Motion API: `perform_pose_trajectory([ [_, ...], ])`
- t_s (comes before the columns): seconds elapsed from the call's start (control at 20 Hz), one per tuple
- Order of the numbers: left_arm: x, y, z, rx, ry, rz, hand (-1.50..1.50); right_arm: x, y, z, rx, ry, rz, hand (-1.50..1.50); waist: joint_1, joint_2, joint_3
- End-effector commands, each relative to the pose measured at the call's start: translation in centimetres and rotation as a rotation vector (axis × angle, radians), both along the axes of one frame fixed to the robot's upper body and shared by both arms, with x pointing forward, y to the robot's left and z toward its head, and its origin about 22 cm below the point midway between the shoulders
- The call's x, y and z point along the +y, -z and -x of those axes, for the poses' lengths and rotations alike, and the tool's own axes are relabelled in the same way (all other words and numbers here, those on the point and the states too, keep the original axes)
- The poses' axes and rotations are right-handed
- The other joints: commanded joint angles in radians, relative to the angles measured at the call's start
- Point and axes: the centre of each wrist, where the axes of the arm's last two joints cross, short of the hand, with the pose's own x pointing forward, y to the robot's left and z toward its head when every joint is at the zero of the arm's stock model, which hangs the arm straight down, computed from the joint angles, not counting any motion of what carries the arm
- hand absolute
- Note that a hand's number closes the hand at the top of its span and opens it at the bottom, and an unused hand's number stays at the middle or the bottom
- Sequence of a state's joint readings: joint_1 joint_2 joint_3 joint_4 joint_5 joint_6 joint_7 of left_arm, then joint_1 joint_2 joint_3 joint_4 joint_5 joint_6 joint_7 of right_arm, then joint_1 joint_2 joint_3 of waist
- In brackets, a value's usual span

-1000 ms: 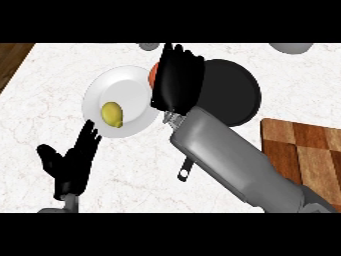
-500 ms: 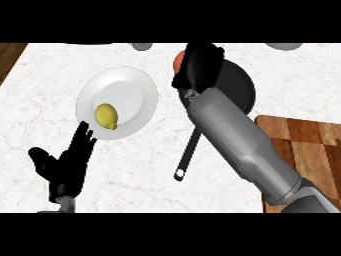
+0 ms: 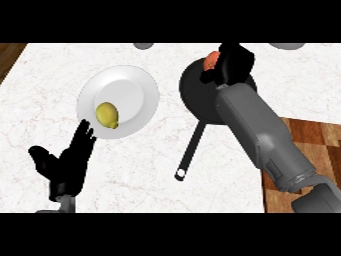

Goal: Pick the squash from the cutting board and place it in the pan

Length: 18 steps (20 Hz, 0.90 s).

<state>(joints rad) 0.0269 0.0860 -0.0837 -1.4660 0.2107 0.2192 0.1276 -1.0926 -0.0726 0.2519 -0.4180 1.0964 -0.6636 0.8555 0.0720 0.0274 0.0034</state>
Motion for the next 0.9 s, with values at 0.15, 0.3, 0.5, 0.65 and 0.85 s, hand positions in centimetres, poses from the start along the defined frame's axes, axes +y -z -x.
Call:
perform_pose_trajectory([
  [0.15, -1.6, 0.5, 0.3, 0.017, 0.013, 0.001, 0.00, -4.7, 2.9, -0.3, 0.165, 0.031, -0.094, -1.50, 0.018, 0.014, 0.000],
  [0.3, -0.3, 1.3, -0.2, 0.010, -0.004, -0.014, 0.00, -6.8, 1.4, -1.1, 0.068, 0.012, -0.085, -1.50, 0.014, 0.018, -0.001],
  [0.5, -1.1, 0.4, -0.1, 0.012, 0.020, 0.021, 0.00, -6.3, 1.5, -0.9, -0.066, -0.059, -0.223, -1.50, 0.019, 0.017, 0.002],
  [0.65, -0.8, 0.7, -0.4, 0.019, 0.003, 0.005, 0.00, -3.4, 0.4, -0.7, -0.207, -0.102, -0.409, -1.50, 0.008, 0.015, 0.004],
  [0.85, -0.5, -0.1, -1.0, 0.019, 0.005, 0.026, 0.00, -4.9, 0.1, -0.6, -0.291, -0.114, -0.603, -1.50, -0.011, 0.009, 0.004],
])
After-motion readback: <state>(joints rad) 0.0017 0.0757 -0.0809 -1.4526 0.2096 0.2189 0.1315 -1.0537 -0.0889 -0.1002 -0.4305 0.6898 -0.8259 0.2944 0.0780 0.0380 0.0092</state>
